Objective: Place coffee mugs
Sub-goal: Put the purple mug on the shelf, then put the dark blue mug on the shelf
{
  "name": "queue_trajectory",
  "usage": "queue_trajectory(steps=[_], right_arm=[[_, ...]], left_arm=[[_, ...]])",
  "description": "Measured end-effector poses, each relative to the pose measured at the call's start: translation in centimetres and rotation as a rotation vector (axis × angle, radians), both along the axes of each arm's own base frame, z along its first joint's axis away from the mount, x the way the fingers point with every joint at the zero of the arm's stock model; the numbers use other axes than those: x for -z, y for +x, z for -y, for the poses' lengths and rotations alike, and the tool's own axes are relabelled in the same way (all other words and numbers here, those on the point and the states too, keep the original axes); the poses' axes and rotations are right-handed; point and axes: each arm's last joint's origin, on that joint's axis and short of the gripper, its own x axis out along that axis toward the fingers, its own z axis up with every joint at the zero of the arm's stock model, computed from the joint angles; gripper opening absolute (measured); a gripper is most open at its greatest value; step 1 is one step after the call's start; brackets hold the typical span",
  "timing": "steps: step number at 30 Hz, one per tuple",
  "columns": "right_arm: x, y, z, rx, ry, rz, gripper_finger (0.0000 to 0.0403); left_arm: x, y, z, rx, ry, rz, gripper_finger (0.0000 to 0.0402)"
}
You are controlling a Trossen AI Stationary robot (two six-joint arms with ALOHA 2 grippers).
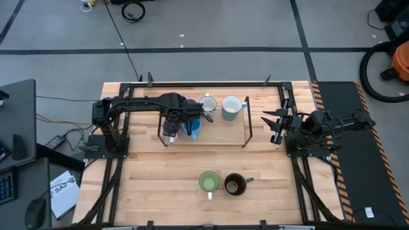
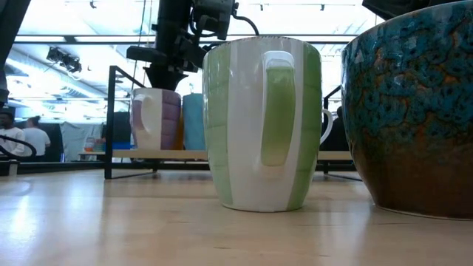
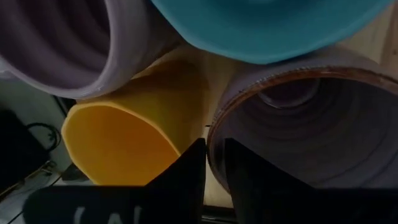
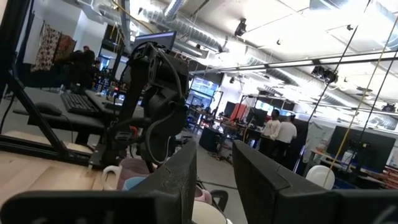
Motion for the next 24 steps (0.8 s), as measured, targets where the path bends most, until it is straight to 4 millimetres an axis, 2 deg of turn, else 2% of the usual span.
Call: queue_trajectory(steps=[16, 21, 24], right_arm=[[0.0, 0.0, 0.0, -0.001, 0.000, -0.004, 0.0110], [0.0, 0.0, 0.0, -0.001, 0.000, -0.005, 0.0110], [0.0, 0.0, 0.0, 0.000, -0.001, -0.005, 0.0110]], left_arm=[[-0.4, -0.3, 0.3, -0.006, 0.045, 0.001, 0.0069], [-0.8, -0.4, 0.5, -0.019, 0.048, 0.013, 0.0093], [-1.6, -0.2, 0.7, -0.012, 0.052, 0.044, 0.0112]])
